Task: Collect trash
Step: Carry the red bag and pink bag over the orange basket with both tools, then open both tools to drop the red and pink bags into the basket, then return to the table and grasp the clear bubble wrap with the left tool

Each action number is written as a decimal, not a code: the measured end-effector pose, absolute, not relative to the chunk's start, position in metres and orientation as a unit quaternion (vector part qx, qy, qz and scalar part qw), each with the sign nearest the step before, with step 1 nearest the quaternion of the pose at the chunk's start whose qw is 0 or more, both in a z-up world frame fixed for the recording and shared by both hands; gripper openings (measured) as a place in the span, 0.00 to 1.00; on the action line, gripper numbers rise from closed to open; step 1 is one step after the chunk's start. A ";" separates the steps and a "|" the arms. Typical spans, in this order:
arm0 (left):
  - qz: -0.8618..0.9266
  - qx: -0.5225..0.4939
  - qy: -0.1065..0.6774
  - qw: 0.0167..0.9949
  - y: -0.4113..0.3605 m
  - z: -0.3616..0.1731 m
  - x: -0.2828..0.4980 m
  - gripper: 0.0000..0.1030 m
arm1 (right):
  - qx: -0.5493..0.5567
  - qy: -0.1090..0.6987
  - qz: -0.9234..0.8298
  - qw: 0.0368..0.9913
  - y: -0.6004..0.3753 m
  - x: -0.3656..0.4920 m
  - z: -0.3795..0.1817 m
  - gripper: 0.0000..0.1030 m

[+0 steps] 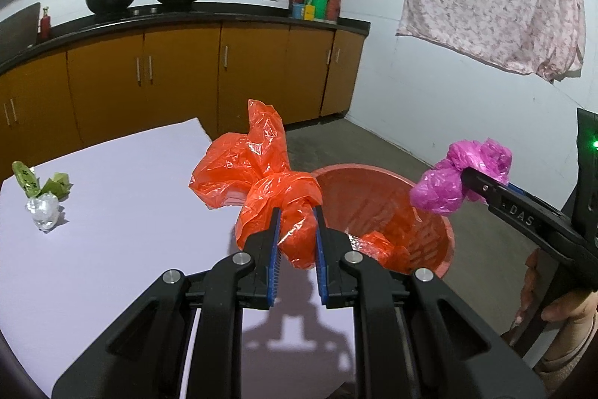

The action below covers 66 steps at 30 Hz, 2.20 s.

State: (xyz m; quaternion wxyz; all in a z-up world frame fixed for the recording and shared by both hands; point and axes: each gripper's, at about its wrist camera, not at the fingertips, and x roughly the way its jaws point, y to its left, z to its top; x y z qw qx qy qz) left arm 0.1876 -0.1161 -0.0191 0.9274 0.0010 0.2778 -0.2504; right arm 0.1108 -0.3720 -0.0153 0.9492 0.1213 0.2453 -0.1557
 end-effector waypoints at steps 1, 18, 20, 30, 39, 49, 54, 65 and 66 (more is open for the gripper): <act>-0.252 0.002 0.278 0.927 -0.118 -0.019 0.188 0.15 | 0.122 0.245 -0.157 0.949 -0.370 0.111 -0.016 0.53; -0.297 0.013 0.299 0.907 -0.172 -0.034 0.202 0.15 | 0.135 0.244 -0.183 0.943 -0.394 0.118 -0.021 0.53; -0.301 0.014 0.304 0.904 -0.178 -0.038 0.205 0.15 | 0.139 0.245 -0.186 0.941 -0.399 0.119 -0.023 0.53; -0.316 0.026 0.318 0.894 -0.202 -0.048 0.216 0.15 | 0.150 0.249 -0.188 0.938 -0.414 0.139 -0.029 0.53; -0.315 0.015 0.338 0.887 -0.200 -0.059 0.226 0.41 | 0.172 0.252 -0.174 0.936 -0.421 0.150 -0.038 0.64; -0.270 -0.002 0.339 0.901 -0.165 -0.064 0.230 0.50 | 0.167 0.265 -0.174 0.933 -0.413 0.147 -0.047 0.67; -0.223 0.004 0.325 0.919 -0.136 -0.061 0.227 0.55 | 0.154 0.265 -0.159 0.938 -0.395 0.151 -0.043 0.67; -0.027 -0.004 0.297 0.954 -0.013 -0.058 0.245 0.77 | 0.110 0.283 -0.106 0.947 -0.339 0.167 -0.041 0.67; 0.001 -0.006 0.297 0.955 0.003 -0.058 0.250 0.80 | 0.108 0.286 -0.103 0.947 -0.335 0.169 -0.042 0.67</act>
